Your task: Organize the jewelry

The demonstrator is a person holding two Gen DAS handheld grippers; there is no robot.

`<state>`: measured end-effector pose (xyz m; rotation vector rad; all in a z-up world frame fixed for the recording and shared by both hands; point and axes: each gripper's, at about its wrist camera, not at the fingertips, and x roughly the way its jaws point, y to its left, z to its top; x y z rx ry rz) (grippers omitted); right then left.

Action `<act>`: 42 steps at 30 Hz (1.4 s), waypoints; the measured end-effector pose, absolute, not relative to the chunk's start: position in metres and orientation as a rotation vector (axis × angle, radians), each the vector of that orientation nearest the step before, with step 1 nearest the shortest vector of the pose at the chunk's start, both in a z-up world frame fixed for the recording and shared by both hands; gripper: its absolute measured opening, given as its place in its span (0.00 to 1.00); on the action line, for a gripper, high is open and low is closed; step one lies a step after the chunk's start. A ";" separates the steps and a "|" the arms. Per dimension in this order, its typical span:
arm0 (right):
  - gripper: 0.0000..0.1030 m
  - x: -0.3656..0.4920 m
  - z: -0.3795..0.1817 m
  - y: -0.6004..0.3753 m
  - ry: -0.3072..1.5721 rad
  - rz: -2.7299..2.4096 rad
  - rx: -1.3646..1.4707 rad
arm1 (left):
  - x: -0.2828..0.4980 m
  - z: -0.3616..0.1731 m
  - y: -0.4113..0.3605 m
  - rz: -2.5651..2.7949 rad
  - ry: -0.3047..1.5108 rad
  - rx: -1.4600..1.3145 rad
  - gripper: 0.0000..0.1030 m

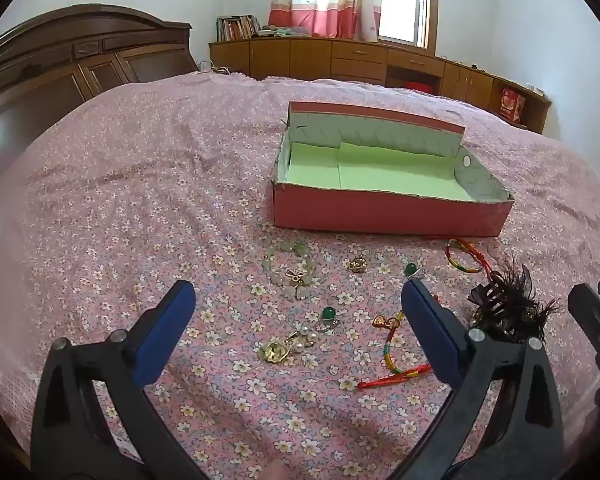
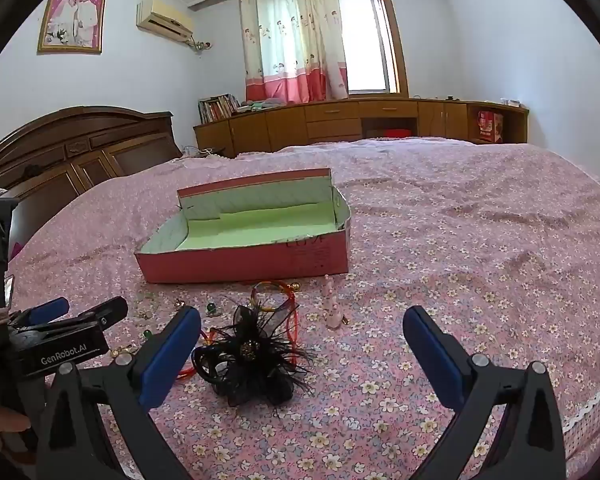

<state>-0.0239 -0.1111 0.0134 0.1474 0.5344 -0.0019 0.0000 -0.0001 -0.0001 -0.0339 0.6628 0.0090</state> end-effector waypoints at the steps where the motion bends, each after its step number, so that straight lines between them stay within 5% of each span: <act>1: 1.00 -0.024 0.013 -0.111 0.530 -0.002 0.148 | 0.000 0.000 0.000 0.008 0.664 -0.034 0.93; 42: 1.00 -0.024 0.011 -0.112 0.543 -0.002 0.148 | -0.001 0.001 -0.002 0.010 0.663 -0.023 0.93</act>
